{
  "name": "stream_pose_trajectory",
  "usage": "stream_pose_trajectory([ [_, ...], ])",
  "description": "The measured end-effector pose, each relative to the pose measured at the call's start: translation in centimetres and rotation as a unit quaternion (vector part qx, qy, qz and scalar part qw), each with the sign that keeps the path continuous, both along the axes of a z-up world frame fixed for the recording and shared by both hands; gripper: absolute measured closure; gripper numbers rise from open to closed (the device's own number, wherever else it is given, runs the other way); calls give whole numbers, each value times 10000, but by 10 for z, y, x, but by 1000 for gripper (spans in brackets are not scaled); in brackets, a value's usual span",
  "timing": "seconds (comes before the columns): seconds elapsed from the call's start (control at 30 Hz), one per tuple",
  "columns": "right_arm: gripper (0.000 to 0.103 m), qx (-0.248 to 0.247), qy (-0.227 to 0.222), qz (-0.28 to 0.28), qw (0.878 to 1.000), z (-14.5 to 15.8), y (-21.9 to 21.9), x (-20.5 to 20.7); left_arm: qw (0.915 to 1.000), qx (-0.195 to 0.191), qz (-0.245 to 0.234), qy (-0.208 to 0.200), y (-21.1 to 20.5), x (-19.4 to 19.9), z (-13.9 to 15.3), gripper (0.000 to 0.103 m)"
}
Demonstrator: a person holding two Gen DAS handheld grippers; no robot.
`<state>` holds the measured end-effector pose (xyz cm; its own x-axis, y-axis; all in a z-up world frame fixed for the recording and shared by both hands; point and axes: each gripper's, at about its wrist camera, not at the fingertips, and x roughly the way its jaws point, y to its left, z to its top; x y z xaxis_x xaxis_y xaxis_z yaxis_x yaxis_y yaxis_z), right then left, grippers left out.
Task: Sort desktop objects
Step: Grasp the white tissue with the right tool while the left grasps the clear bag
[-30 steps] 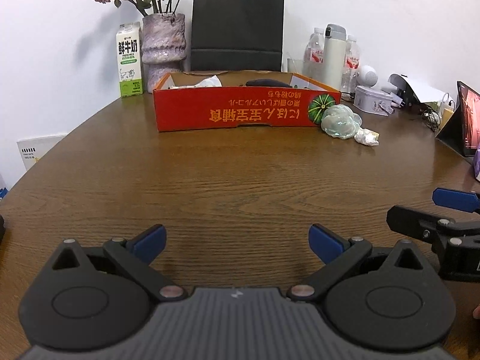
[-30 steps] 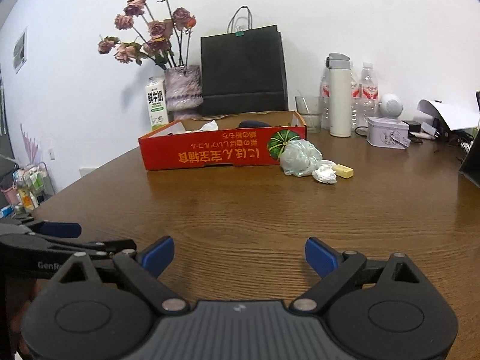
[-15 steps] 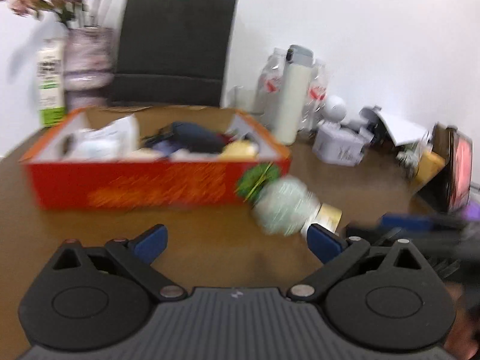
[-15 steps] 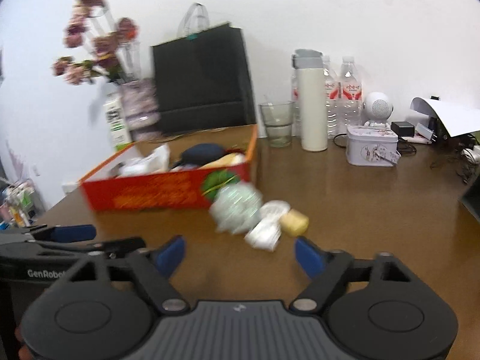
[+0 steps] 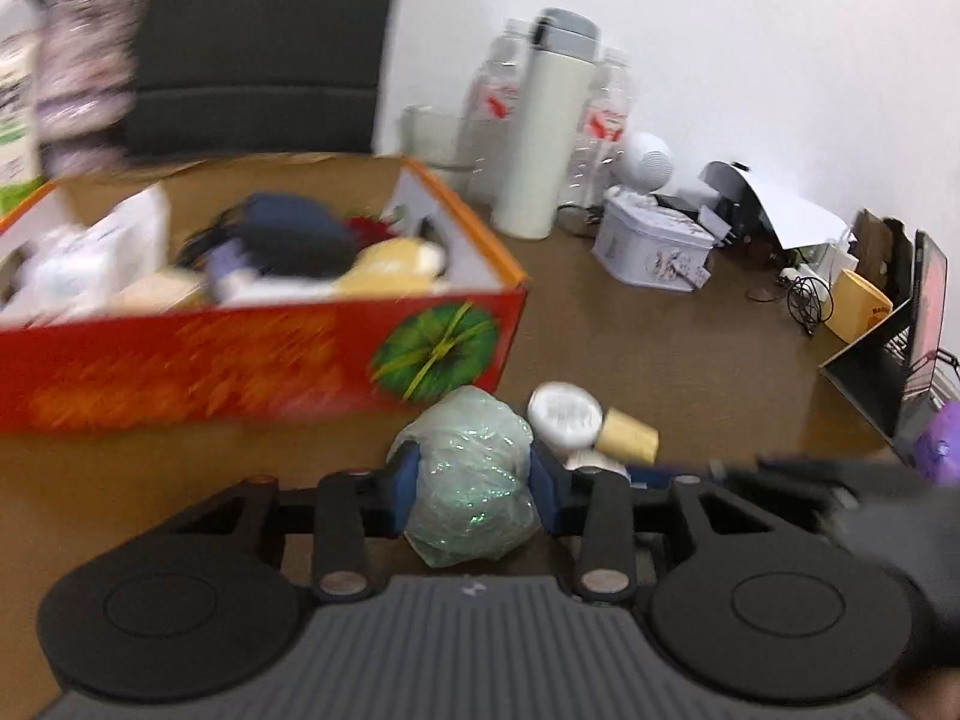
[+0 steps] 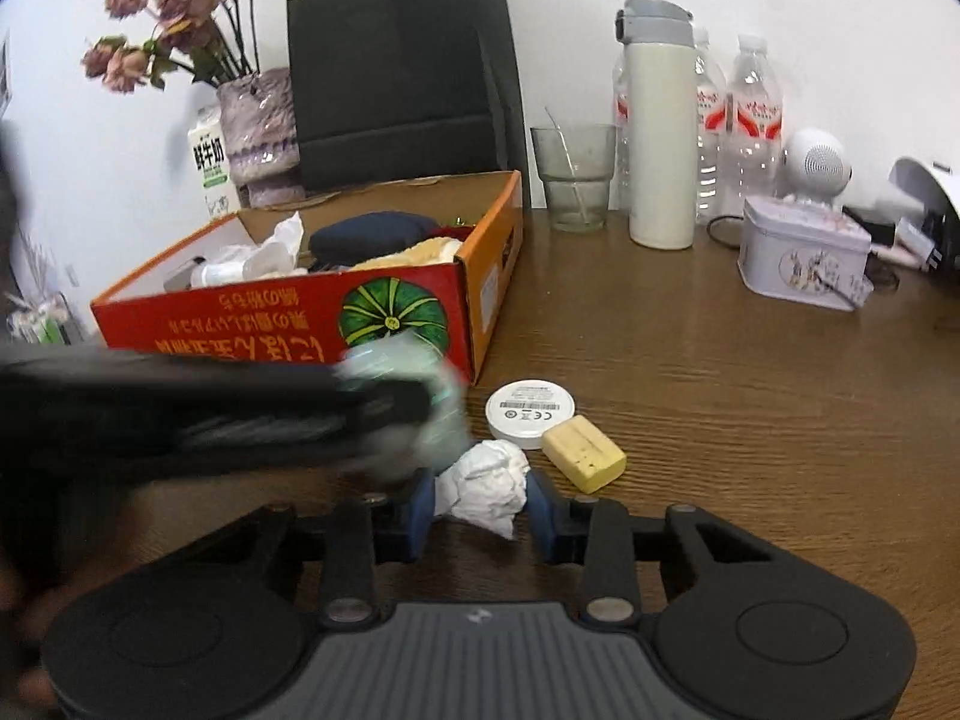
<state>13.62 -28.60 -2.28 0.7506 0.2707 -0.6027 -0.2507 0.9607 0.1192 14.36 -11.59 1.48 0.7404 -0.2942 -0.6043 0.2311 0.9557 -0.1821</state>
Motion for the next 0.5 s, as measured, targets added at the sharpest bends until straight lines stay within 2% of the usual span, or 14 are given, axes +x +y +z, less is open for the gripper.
stream_pose_trajectory([
  [0.1,71,-102,-12,20,9999,0,4,3,9993,-104,330,-164,25,-49,10,64],
  [0.17,80,-201,-41,32,9998,-1,7,3,9979,-95,608,-185,42,-77,10,64],
  [0.27,83,-233,-62,110,9996,-1,9,-2,9953,94,962,-71,64,-109,9,65],
  [0.43,84,-365,-157,193,9990,5,18,-13,9901,510,1287,-249,98,-158,14,65],
  [0.5,84,-569,-424,-84,9974,22,29,-27,9892,552,1345,-204,110,-169,16,65],
])
